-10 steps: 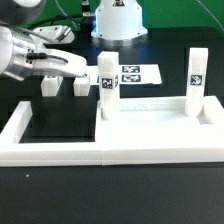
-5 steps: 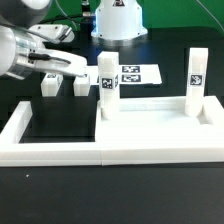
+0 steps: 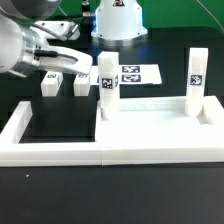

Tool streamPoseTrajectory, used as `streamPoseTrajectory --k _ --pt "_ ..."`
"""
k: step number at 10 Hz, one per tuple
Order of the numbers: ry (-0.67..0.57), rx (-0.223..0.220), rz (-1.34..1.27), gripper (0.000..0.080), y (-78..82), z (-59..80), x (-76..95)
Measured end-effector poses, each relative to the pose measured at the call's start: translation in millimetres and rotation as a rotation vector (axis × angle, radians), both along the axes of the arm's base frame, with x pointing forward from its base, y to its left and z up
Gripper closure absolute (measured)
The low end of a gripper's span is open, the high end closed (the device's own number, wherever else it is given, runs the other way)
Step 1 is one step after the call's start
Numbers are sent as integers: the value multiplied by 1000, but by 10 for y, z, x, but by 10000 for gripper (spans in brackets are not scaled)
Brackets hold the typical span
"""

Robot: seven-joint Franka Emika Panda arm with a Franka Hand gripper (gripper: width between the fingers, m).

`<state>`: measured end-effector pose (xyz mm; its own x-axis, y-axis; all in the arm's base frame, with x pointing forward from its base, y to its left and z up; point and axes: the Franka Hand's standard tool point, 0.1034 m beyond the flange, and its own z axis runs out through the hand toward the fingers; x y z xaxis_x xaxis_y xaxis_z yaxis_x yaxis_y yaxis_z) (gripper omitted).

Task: Assemble desk

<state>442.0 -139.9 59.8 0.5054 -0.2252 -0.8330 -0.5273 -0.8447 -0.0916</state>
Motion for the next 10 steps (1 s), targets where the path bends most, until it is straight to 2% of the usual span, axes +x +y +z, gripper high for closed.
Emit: streamPoseTrajectory --k 1,4,6,8,10 --pt "-65 -46 29 150 -1 -79 50" --pt "-95 -92 104 150 67 -185 -53" --pt "-86 -91 107 150 110 -212 -93" --pt "-34 -116 82 150 161 -259 -164" --pt "-26 -116 79 150 158 -253 -172"
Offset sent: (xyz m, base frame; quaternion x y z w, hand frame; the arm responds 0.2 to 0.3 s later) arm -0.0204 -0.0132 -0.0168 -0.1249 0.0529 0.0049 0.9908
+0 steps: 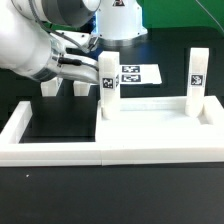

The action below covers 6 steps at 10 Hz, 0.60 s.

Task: Assemble desk

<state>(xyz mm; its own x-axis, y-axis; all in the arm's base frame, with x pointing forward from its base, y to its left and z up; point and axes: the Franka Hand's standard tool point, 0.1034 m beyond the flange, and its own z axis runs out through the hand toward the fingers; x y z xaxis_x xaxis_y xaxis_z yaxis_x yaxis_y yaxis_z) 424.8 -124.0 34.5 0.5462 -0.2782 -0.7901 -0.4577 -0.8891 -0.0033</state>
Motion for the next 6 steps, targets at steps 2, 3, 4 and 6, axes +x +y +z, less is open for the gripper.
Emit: streamPoseTrajectory --k 2,3,4,6 --pt "0 0 0 150 -1 0 0" --pt "0 0 0 150 -1 0 -1" --pt "0 0 0 150 -1 -5 -6" --pt "-8 -13 -6 150 32 -110 -157"
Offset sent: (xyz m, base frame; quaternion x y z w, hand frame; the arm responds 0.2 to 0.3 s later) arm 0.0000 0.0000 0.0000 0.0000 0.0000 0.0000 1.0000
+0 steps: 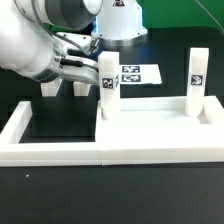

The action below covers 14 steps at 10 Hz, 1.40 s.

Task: Assemble desk

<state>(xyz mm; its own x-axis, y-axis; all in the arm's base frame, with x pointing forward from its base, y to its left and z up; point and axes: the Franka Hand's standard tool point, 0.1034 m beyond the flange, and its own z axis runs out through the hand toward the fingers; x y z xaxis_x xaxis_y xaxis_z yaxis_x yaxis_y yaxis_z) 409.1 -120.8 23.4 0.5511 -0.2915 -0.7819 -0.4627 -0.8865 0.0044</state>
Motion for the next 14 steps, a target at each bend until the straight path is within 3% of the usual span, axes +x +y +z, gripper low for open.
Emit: streamPoseTrajectory --k 3,6,8,9,10,14 --pt "-1 -13 3 150 40 -128 -122" --pt "-1 -14 5 150 35 -144 -128" --pt "0 -14 5 395 35 -147 -131" --pt "0 -14 5 395 35 -148 -131" --pt "0 -13 5 513 35 -148 -131" --pt "0 -13 5 513 35 -148 -131"
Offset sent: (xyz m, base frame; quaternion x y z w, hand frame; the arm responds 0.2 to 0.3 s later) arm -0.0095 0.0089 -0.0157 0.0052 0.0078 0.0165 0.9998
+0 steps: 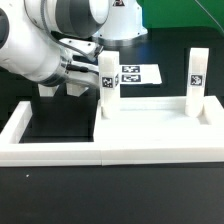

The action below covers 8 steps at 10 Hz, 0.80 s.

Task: Assemble desk

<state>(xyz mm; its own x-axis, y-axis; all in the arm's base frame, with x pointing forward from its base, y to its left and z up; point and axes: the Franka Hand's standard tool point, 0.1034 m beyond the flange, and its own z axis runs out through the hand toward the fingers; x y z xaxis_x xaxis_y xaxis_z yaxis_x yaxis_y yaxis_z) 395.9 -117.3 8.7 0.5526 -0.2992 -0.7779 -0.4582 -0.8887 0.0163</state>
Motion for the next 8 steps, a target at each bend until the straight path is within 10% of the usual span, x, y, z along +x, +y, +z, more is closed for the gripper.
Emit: streamPoseTrajectory --k 1,6,8 --pt "3 4 0 513 -1 16 2" --pt "0 35 -33 512 261 1136 75" --pt "33 39 -28 512 310 1057 12"
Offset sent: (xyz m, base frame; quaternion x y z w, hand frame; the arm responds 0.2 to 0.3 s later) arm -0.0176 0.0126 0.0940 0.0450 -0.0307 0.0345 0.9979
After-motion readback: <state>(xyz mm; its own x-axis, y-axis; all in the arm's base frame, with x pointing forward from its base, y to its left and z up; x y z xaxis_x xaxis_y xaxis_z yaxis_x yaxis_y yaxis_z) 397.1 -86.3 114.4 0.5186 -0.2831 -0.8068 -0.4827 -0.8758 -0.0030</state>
